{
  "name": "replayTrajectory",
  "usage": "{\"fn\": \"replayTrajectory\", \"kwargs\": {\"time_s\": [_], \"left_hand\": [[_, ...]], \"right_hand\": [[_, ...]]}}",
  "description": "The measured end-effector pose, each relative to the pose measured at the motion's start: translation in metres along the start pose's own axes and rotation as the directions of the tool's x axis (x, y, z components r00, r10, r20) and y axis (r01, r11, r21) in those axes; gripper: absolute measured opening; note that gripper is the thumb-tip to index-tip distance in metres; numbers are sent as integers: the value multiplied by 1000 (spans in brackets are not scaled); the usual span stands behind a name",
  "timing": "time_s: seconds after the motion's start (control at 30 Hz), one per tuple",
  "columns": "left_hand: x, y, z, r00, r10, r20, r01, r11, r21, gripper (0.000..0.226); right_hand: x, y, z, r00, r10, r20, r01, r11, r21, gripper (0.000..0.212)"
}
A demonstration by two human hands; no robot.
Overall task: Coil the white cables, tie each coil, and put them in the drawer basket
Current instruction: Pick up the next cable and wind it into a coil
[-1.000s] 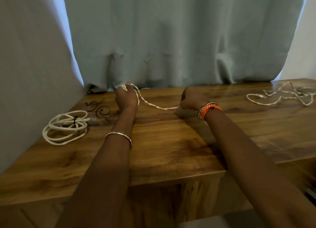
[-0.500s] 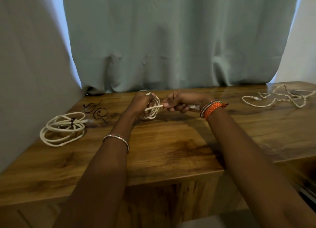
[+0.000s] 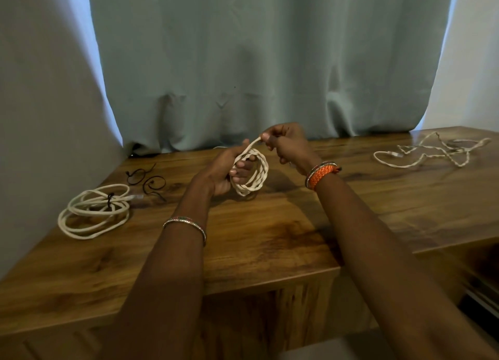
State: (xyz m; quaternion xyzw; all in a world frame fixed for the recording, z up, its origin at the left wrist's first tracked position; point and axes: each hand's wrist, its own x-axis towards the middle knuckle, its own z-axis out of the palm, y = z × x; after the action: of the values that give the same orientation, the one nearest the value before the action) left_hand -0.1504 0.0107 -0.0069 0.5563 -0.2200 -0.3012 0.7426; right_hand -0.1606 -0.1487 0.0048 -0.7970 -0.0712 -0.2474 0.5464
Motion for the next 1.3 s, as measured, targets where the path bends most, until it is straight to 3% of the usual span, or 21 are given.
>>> {"fn": "replayTrajectory", "kwargs": {"time_s": [0.17,0.4,0.6,0.77,0.93,1.13,1.23,1.3], "left_hand": [[-7,3,-7,996,57,74,-56,998,-15,39],[-11,4,-10,990,110,88,-109,994,-24,30],[-5,3,-7,987,110,118,-108,994,-27,44],[-7,-2,-28,998,31,53,-28,998,-49,61],[-11,-7,-19,996,-32,78,30,999,30,23],[-5,-10,-15,983,171,-72,-164,982,94,24],[-3,-5,-20,934,311,-177,-310,950,32,23],[-3,-3,-23,912,332,-242,-346,938,-16,22]], "right_hand": [[2,3,-6,942,-253,-221,177,933,-314,22],[2,8,-14,927,-219,-303,129,948,-291,23],[-1,4,-13,855,-257,-451,142,952,-273,25],[-10,4,-10,848,-387,-363,218,878,-427,18],[-12,-1,-4,801,-443,-403,259,863,-434,19],[-20,-15,3,697,-653,-297,523,746,-412,21],[-21,-14,7,698,-675,-239,534,713,-453,21],[-20,-11,5,702,-668,-247,505,711,-489,21]]}}
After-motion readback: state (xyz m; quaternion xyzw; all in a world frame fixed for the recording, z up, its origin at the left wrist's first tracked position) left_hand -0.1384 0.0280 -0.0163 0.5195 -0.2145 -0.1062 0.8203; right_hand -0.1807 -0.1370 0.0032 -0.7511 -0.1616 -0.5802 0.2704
